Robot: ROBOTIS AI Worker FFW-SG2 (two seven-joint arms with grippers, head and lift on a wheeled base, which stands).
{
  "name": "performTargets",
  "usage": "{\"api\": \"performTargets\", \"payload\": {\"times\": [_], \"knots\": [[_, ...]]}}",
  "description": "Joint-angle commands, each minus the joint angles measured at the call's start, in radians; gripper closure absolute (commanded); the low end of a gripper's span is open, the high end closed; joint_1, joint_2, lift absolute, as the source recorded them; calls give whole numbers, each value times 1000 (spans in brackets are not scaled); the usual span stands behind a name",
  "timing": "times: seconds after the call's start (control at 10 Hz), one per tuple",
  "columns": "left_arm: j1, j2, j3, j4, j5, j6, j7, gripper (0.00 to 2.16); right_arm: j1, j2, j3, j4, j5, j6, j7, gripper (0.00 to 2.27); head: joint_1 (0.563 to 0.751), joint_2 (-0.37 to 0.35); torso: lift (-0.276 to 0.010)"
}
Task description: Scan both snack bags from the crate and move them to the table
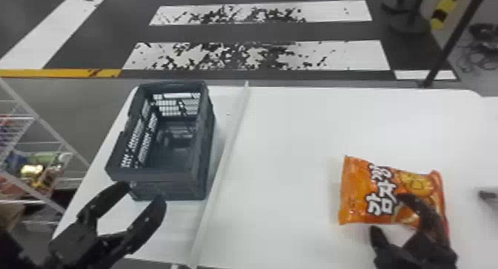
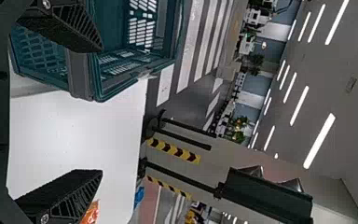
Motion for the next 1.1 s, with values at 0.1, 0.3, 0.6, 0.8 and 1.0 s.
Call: {"api": "performTargets", "payload": {"times": [0.1,0.3,0.6,0.8,1.0], "knots": [[1,3,9,9,4,19,-10,73,-59,-23,85,67,58,78,-79,198,695,76,-87],[0,5,9,18,4,22,-16,73,-74,-24,93,69,47,72,-88,2213,695,69,-87],[-5,5,9,31,10,22,-24,73,-50,-35,62,55,29,14,-88,2243,695,85,-87],[-8,5,6,40,11,22,-28,73,-13,-35,15,10,-43,-32,-74,2243,695,81,-87],[-16,8,3,49,16,22,-38,73,29,-35,-30,-56,-88,-44,-71,2240,695,78,-87]]}}
